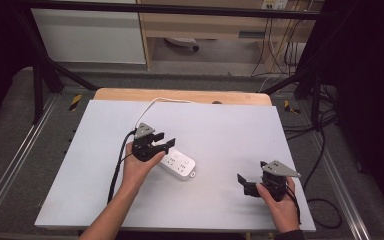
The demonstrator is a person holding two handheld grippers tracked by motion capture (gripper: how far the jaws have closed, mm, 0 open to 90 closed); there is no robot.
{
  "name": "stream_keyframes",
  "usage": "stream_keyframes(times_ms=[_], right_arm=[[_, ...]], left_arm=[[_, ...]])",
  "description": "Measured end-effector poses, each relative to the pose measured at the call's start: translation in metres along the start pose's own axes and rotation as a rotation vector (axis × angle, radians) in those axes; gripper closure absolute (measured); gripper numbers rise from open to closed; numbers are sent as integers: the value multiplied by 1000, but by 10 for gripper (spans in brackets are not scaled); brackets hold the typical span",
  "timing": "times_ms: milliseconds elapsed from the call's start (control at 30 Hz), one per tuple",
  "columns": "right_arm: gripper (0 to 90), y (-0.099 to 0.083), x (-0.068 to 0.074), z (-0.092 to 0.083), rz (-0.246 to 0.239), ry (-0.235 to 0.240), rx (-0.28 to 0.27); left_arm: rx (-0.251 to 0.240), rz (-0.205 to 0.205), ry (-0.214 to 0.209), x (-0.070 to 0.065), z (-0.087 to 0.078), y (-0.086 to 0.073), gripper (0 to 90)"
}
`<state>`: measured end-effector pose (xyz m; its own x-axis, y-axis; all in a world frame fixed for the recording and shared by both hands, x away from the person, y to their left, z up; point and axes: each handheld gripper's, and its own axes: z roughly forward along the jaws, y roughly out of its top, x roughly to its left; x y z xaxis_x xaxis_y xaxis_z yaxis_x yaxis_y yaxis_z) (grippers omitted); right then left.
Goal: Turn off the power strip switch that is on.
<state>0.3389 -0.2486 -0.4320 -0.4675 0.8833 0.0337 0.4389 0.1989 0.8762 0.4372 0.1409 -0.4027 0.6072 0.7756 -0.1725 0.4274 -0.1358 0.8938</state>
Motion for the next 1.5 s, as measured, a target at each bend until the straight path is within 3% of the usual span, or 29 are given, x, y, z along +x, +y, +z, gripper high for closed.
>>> stream_keyframes(times_ms=[133, 433, 633, 800, 1033, 1267, 1500], right_arm=[[30, 0, 0, 0, -2, -1, -2], [30, 0, 0, 0, -3, 0, -1], [30, 0, 0, 1, -4, 2, 3], [30, 0, 0, 1, -4, 1, 2], [30, 0, 0, 1, 2, 0, 2], [30, 0, 0, 2, -3, 1, 5], [29, 0, 0, 2, -1, -1, 5]], left_arm=[[-15, -17, -37, -1, -3, 2, 349], [4, -33, -37, -5, -13, 4, 67], [-4, -36, -50, -3, -24, 7, 62], [-3, -29, -12, -3, -32, 7, 62], [-20, -19, -11, -3, -48, 3, 64], [-32, 3, -17, 1, -69, -4, 70], [-59, -3, 15, 11, -98, -18, 69]])
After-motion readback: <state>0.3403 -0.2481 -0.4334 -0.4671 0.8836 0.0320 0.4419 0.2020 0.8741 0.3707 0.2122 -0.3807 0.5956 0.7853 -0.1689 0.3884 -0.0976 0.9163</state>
